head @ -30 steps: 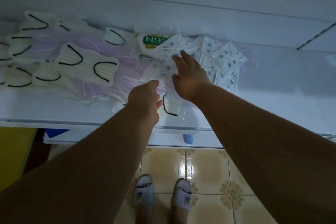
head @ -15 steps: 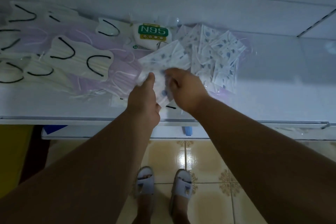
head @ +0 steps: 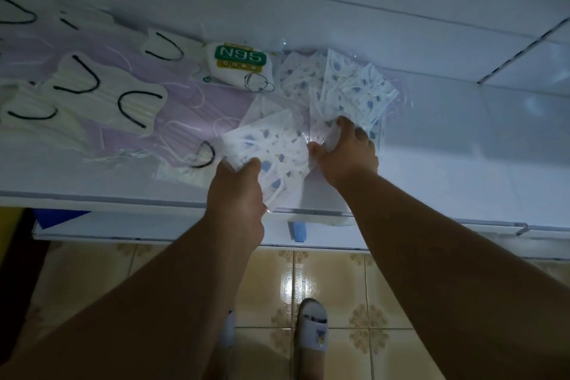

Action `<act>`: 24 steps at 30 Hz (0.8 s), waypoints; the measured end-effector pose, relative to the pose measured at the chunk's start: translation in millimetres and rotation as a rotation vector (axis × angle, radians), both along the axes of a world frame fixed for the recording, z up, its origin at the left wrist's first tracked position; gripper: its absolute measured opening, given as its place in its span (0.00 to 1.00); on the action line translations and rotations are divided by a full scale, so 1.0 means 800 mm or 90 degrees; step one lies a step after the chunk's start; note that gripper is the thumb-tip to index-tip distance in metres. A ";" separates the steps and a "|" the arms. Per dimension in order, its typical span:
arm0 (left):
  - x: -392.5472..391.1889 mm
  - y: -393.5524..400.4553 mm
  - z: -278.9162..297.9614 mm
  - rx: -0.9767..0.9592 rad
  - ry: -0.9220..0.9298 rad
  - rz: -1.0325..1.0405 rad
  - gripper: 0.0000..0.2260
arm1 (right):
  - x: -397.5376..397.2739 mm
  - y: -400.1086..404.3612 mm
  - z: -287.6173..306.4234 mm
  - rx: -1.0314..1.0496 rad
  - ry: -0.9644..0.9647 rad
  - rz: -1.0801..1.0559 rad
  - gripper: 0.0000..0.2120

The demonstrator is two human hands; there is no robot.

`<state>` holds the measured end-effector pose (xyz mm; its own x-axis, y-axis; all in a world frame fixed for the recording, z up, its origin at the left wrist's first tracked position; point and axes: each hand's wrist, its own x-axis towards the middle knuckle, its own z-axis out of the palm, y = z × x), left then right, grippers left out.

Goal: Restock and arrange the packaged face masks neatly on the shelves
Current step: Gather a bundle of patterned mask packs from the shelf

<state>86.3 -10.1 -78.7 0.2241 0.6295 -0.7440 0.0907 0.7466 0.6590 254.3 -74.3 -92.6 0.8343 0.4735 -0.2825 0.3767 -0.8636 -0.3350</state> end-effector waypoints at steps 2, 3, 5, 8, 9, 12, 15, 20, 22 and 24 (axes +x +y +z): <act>0.004 -0.015 -0.005 0.014 -0.002 0.026 0.11 | 0.008 -0.008 0.003 0.058 -0.013 0.001 0.29; 0.008 -0.025 -0.005 0.017 -0.007 0.035 0.13 | 0.012 -0.015 0.005 0.085 -0.006 0.003 0.27; 0.018 -0.044 0.003 0.005 -0.015 0.064 0.15 | 0.015 -0.029 0.011 0.121 0.036 0.008 0.24; 0.038 -0.065 0.012 -0.002 -0.038 0.086 0.22 | 0.012 -0.047 0.019 0.160 0.074 0.070 0.16; 0.045 -0.068 0.011 0.001 -0.040 0.089 0.23 | 0.010 -0.051 0.023 0.175 0.083 0.104 0.13; 0.062 -0.070 0.012 -0.032 -0.055 0.134 0.17 | 0.006 -0.060 0.032 0.244 0.164 0.177 0.11; 0.070 -0.069 0.017 -0.097 -0.103 0.172 0.18 | 0.002 -0.062 0.034 0.320 0.253 0.183 0.12; 0.072 -0.072 0.012 -0.046 -0.061 0.142 0.17 | -0.001 -0.055 0.039 0.389 0.302 0.121 0.16; 0.072 -0.073 0.006 -0.048 -0.045 0.130 0.24 | 0.006 -0.056 0.037 0.309 0.189 0.123 0.15; 0.070 -0.073 0.006 -0.056 -0.064 0.142 0.30 | 0.004 -0.058 0.035 0.237 0.202 0.113 0.17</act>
